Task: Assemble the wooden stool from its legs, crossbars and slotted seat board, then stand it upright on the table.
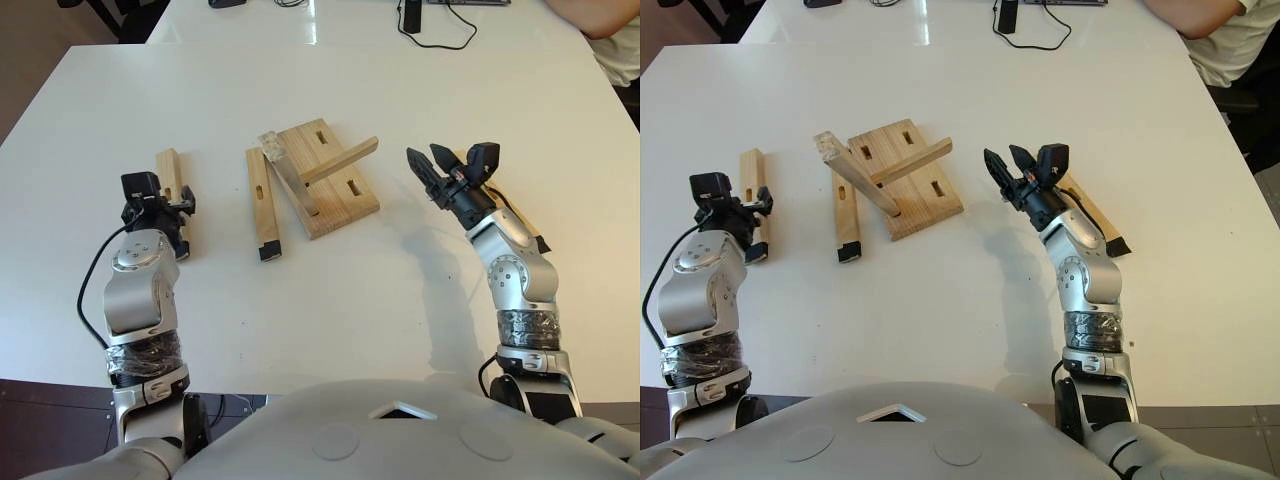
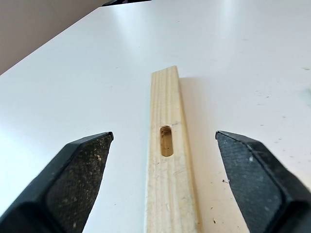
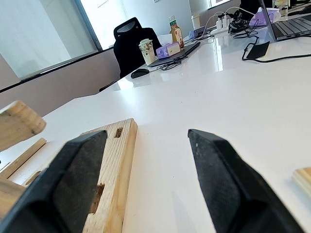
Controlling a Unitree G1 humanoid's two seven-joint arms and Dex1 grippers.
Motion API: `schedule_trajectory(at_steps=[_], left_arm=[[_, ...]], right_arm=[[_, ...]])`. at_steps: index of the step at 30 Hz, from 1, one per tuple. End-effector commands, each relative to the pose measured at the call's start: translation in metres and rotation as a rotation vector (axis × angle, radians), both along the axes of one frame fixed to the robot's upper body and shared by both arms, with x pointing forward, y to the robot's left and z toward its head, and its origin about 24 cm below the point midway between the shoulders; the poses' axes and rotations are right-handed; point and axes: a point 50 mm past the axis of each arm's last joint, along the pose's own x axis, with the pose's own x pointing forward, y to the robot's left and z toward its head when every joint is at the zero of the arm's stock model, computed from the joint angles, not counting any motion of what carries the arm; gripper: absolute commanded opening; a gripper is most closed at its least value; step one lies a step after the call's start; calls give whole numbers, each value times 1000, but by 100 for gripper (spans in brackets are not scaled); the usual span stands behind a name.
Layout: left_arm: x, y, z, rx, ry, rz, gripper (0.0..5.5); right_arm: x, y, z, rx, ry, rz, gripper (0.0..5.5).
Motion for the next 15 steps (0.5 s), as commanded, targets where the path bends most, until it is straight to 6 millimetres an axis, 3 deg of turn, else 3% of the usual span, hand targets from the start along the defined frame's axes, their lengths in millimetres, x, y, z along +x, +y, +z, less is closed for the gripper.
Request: schedule_trajectory(at_steps=[1,5,9,15], left_arm=[[-3,-7,-7,-56,78,-42,392],[-12,-7,-21,-128,199,-95,392],[-19,4,-29,-144,296,-73,392],[-22,10,-38,-195,347,-33,392]], right_arm=[[-1,-1,-3,-5,1,-28,308],[-2,5,-7,-1,10,-30,308],[-3,5,-11,17,33,-65,308],[-3,4,-15,-16,67,-136,308]])
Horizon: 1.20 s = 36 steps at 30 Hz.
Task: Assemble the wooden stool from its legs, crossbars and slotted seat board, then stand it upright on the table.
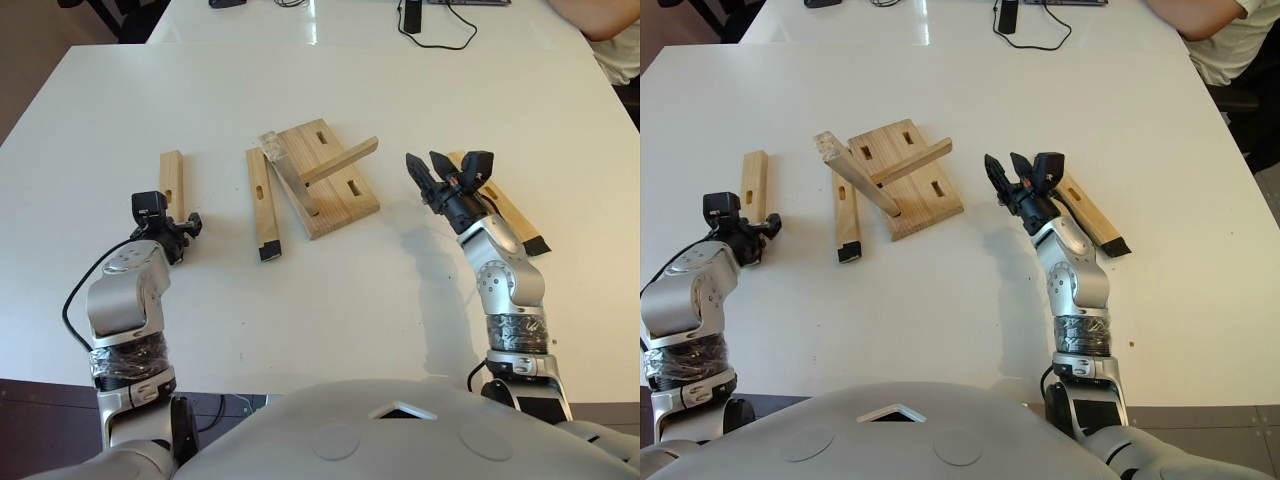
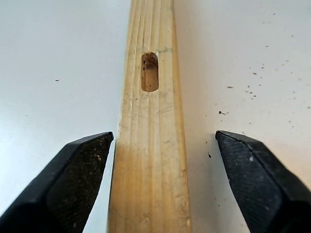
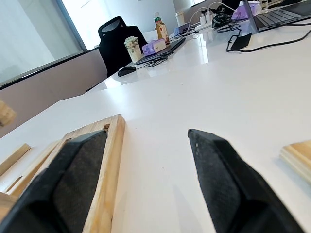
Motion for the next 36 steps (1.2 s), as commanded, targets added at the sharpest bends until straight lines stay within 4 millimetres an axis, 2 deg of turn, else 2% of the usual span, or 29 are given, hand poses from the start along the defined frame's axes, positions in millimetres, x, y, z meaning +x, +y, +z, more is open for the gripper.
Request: schedule_trajectory(at_steps=[1,8,13,19,22,23,25,26,28,31,34,36], left_arm=[[-11,3,-20,-44,111,41,374],[1,5,-8,-9,39,65,282],[19,16,9,-5,-60,103,206],[35,8,34,-78,-200,109,203],[48,7,61,-175,-365,112,203],[55,2,77,-235,-457,66,203],[66,-26,129,-442,-720,-178,203],[63,-45,162,-535,-870,-378,203],[48,-70,205,-623,-1074,-710,203],[31,-87,228,-662,-1191,-1013,203],[19,-93,235,-674,-1206,-1209,203],[13,-95,236,-671,-1175,-1307,203]], right_arm=[[0,0,-4,-14,21,-14,308],[14,1,7,-42,12,-14,308],[31,-17,9,-124,25,-145,308],[49,-32,42,-195,-100,-231,308],[56,-29,72,-173,-190,-114,308],[56,-24,83,-157,-220,-47,308],[54,-8,113,-72,-290,168,308],[50,2,132,7,-329,311,308],[42,16,164,138,-367,530,308],[40,26,195,254,-380,684,308],[24,34,226,343,-449,853,308],[11,35,240,369,-497,938,308]])
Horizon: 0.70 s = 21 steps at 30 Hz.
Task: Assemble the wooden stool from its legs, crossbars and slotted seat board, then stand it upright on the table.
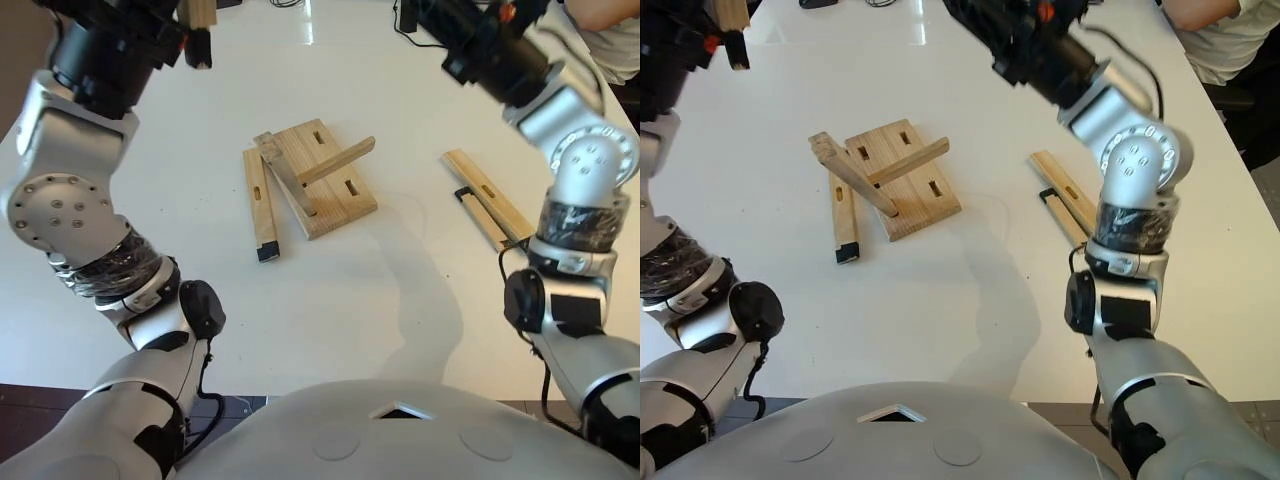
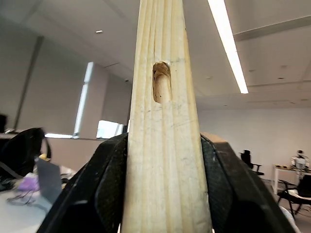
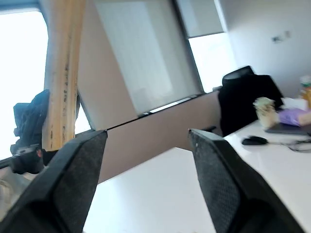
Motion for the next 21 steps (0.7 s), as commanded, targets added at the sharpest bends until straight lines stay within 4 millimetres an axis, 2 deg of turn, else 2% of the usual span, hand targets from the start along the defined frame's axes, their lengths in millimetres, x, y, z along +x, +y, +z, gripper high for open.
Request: schedule_trajectory(at_steps=[1,3,4,7,15,21], left_arm=[[-11,-4,1,103,-41,-133,203],[-14,-9,-4,151,-27,-189,203],[-15,-11,-7,172,-20,-210,203],[-16,-15,-15,209,-2,-245,203],[-17,-25,-37,260,52,-307,203],[-18,-31,-44,276,67,-333,203]], right_arm=[[-26,1,30,50,-113,169,308],[-35,-3,34,57,-151,224,308],[-36,-4,35,55,-155,239,325],[-35,-3,33,40,-124,240,356],[-36,3,31,-18,-112,294,356],[-40,7,37,-18,-156,310,356]])
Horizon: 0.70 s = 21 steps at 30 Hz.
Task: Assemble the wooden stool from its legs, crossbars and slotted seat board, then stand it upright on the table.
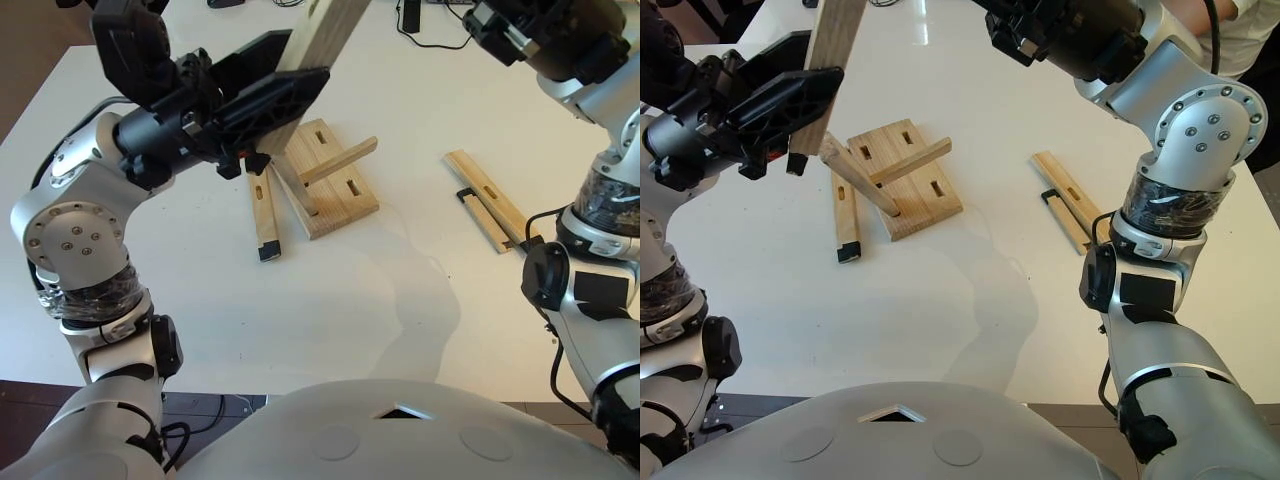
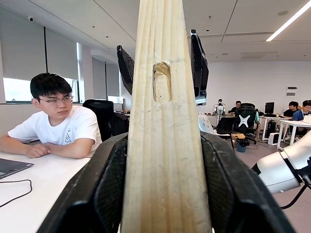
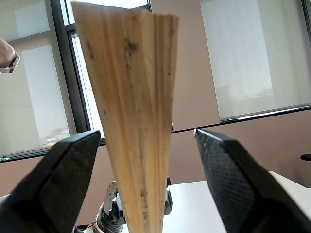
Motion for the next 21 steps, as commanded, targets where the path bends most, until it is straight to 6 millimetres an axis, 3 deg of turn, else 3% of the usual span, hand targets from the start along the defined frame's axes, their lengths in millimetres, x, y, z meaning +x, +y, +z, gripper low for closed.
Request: schedule_trajectory(at_steps=[1,10,19,21], left_arm=[[-2,-4,-2,27,-6,-16,203],[-5,-9,-7,44,8,-32,203],[3,-11,-10,48,30,30,203],[4,-13,-11,55,42,33,256]], right_arm=[[-6,4,12,0,-67,15,339],[-10,5,10,12,-78,27,209],[-15,5,11,37,-70,61,205],[-15,5,9,34,-62,55,205]])
